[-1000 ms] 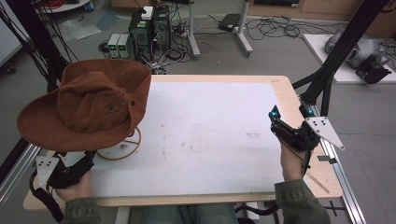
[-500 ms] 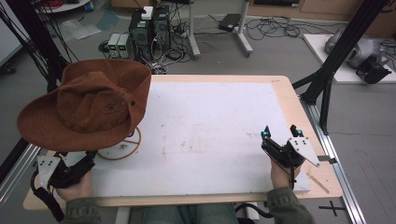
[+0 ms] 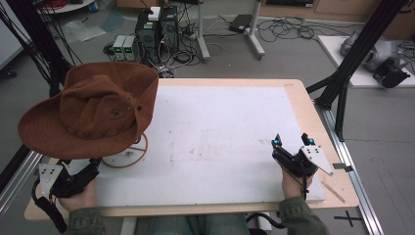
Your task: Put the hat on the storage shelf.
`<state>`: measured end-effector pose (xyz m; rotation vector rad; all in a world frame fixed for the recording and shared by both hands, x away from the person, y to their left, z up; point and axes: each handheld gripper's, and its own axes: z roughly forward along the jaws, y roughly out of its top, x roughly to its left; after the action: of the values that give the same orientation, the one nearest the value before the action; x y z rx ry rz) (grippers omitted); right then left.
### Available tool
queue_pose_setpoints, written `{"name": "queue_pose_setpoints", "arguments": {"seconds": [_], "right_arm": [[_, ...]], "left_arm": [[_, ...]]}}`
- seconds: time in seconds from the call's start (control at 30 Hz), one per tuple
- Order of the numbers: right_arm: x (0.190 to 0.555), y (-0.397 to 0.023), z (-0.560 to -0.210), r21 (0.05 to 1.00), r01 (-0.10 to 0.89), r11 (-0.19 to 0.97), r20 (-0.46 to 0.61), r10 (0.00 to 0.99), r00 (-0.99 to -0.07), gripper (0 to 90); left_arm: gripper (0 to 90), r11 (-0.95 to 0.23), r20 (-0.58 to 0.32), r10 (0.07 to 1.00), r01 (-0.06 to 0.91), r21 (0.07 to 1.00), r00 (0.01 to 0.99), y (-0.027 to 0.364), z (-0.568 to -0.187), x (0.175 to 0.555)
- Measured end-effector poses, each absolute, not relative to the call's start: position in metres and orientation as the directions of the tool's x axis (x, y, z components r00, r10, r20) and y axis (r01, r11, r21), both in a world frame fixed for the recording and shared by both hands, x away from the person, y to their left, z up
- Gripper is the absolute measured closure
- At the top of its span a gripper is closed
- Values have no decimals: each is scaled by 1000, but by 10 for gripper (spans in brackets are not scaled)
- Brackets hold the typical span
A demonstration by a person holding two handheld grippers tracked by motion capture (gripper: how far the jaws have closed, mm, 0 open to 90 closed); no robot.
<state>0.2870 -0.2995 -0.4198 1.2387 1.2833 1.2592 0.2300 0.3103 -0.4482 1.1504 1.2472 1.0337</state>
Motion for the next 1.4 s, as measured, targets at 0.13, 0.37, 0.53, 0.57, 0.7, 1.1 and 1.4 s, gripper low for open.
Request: {"name": "queue_pose_setpoints", "arguments": {"seconds": [0.13,0.37,0.53,0.57,0.7,1.1,1.4], "right_arm": [[288,-299,-421,998,61,-28,32,997,-67,109],[288,-301,-422,996,75,-44,49,997,-67,109],[289,-303,-424,996,79,-47,52,996,-70,109],[289,-303,-424,996,80,-42,48,996,-70,109],[290,-302,-425,996,83,-43,49,996,-70,109],[291,-302,-427,995,91,-38,45,996,-73,109],[293,-303,-427,994,104,-45,53,996,-74,109]], "left_arm": [[164,149,-151,986,35,988,66,310,-448,230],[164,147,-149,987,37,988,65,311,-448,230],[164,151,-153,986,32,988,70,310,-448,230],[164,151,-153,986,33,988,70,309,-448,230],[164,148,-150,986,34,988,71,310,-447,230],[164,146,-149,986,36,989,71,310,-448,230],[164,150,-153,985,42,988,77,310,-448,231]]}}
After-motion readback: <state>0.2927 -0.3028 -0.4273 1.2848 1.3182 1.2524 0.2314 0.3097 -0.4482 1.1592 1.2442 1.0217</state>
